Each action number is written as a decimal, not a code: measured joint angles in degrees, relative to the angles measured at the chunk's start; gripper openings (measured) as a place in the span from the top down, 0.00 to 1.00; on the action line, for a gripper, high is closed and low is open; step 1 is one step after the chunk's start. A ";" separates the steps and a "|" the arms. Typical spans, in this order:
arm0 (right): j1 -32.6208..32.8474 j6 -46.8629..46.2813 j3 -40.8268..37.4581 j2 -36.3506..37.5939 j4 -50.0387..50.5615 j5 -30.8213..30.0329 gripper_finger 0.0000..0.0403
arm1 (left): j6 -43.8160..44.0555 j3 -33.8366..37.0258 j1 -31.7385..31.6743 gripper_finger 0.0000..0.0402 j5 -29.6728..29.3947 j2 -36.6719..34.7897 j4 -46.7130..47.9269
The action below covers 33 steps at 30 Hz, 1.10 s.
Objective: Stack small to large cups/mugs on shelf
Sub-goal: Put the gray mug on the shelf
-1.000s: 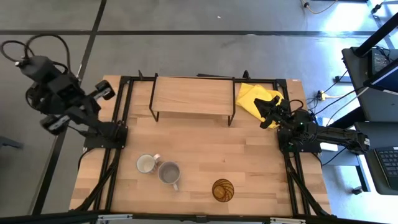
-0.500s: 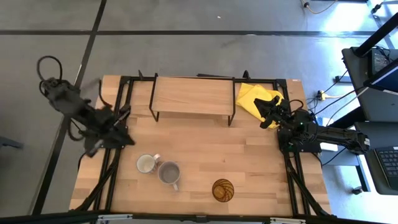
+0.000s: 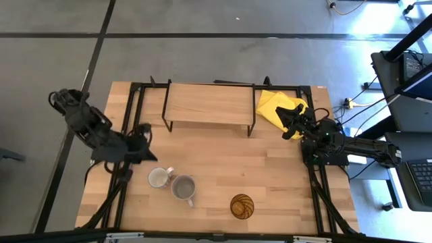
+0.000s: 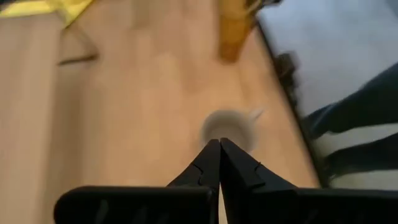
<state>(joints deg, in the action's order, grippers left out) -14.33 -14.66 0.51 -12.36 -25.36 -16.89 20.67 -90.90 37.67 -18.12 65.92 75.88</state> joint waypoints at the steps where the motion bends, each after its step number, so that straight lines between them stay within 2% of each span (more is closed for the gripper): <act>1: 0.00 -0.06 0.00 0.00 0.00 -0.01 0.81 | 0.26 -1.47 -0.47 1.00 0.22 0.24 1.43; 4: -0.02 0.02 0.00 0.00 0.00 0.01 0.81 | 0.56 -4.95 -2.20 1.00 0.95 0.40 2.02; 8: -0.01 -0.06 0.00 0.00 0.03 0.00 0.81 | 2.09 -6.15 -3.71 1.00 1.08 2.92 2.11; 17: -0.01 -0.03 0.00 0.02 0.01 0.01 0.81 | -4.39 -6.02 -8.97 1.00 6.82 17.90 2.07; 21: 0.00 0.02 0.02 0.00 0.02 0.01 0.81 | -4.45 -6.02 -10.74 1.00 8.14 22.04 2.05; 27: -0.01 0.01 0.00 0.01 0.02 -0.01 0.81 | 5.40 -6.04 -11.40 0.98 8.88 25.46 1.96; 33: -0.02 0.01 0.02 0.00 0.02 0.01 0.81 | 7.65 -6.04 -10.77 0.86 9.06 28.39 1.93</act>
<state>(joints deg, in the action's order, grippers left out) -14.34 -14.65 0.53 -12.36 -25.34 -16.89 28.32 -96.95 26.90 -9.06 94.30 77.81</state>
